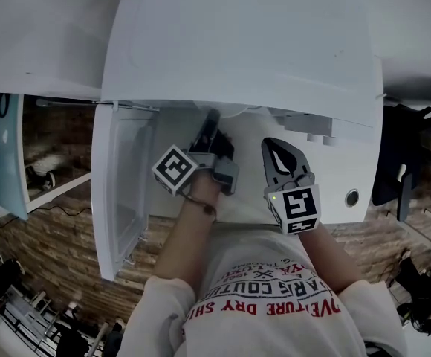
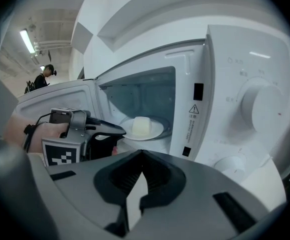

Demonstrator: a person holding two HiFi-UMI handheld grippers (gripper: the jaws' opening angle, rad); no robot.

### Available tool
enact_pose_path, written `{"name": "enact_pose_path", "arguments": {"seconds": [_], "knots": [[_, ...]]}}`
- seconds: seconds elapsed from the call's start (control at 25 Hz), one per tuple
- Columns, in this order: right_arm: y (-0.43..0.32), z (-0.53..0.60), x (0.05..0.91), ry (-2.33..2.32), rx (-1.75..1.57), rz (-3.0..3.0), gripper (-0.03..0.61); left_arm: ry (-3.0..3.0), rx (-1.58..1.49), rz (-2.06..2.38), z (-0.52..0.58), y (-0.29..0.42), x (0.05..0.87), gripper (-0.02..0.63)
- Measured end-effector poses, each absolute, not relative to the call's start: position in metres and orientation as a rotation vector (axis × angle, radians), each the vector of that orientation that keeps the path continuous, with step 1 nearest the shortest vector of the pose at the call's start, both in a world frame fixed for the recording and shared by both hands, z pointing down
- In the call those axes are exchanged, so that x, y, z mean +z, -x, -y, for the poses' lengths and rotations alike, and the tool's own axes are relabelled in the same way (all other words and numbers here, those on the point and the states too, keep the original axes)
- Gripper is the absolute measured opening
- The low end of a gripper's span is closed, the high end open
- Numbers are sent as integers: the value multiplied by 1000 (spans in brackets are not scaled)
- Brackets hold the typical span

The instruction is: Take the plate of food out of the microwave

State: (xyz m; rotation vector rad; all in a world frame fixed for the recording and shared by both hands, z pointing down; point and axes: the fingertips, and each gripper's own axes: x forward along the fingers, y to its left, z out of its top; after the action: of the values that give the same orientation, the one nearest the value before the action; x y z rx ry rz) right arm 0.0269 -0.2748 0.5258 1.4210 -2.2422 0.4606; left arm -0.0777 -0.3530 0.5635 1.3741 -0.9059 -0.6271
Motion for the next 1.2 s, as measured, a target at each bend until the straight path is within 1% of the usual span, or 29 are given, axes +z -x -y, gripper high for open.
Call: {"name": "enact_pose_path", "arguments": {"seconds": [0.32, 0.84, 1.2], "knots": [[-36, 259, 525, -1438, 468, 2242, 3, -1375, -666, 869, 328, 78, 552, 14], [-45, 228, 511, -1393, 432, 2311, 3, -1412, -785, 819, 256, 80, 507, 14], [-57, 214, 469, -1449, 338, 2371, 3, -1461, -835, 788, 203, 75, 461, 14]]}}
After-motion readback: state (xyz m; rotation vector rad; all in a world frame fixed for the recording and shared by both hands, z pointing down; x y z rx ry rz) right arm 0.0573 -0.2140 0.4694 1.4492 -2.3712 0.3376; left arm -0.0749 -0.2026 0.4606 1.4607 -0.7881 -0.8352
